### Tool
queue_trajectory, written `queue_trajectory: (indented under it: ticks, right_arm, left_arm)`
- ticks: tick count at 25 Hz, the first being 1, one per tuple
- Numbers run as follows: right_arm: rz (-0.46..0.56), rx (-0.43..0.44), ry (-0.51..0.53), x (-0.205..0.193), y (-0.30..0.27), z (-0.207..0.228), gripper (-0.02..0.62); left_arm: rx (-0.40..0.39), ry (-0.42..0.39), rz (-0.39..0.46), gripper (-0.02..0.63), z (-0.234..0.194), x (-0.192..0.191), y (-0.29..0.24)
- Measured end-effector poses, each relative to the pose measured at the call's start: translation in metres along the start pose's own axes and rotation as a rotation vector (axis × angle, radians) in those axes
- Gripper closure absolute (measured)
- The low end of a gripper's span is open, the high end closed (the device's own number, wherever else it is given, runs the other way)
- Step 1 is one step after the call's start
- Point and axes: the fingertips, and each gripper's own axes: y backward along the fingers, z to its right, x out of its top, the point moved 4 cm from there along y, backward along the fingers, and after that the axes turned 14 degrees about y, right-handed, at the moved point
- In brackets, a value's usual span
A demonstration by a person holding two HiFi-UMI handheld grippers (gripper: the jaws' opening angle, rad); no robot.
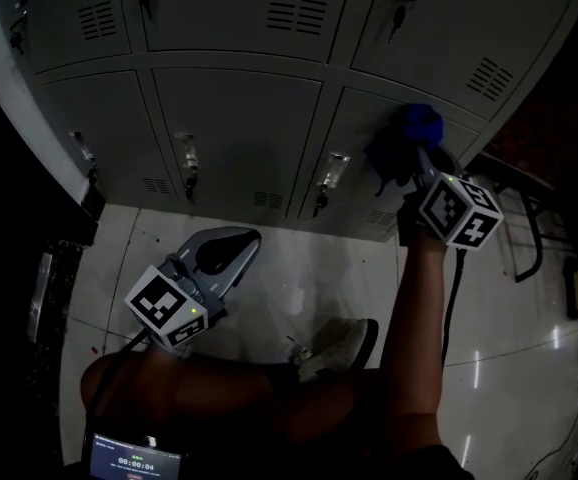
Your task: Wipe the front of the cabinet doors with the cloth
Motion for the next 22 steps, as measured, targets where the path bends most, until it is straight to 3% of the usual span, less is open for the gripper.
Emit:
queue_trajectory:
  ticks: [11, 18, 22]
  right_arm:
    - [-0.017, -0.218, -0.032, -0.014, 0.044, 0.084, 0.522]
    - [-0.015, -0.247, -0.058, -0.022, 0.054, 0.099, 0.522]
    - [-0.005, -0.182, -0.032, -0.019, 0.055, 0.075, 0.522]
  left_arm:
    - [-0.001, -0.003, -0.013, 0.6, 0.001, -0.005, 0.002]
    - [0.001, -0.006, -0.011, 0.6, 0.001, -0.004, 0.003]
    - [0.001, -0.009, -0.007, 0.6, 0.002, -0.002, 0.004]
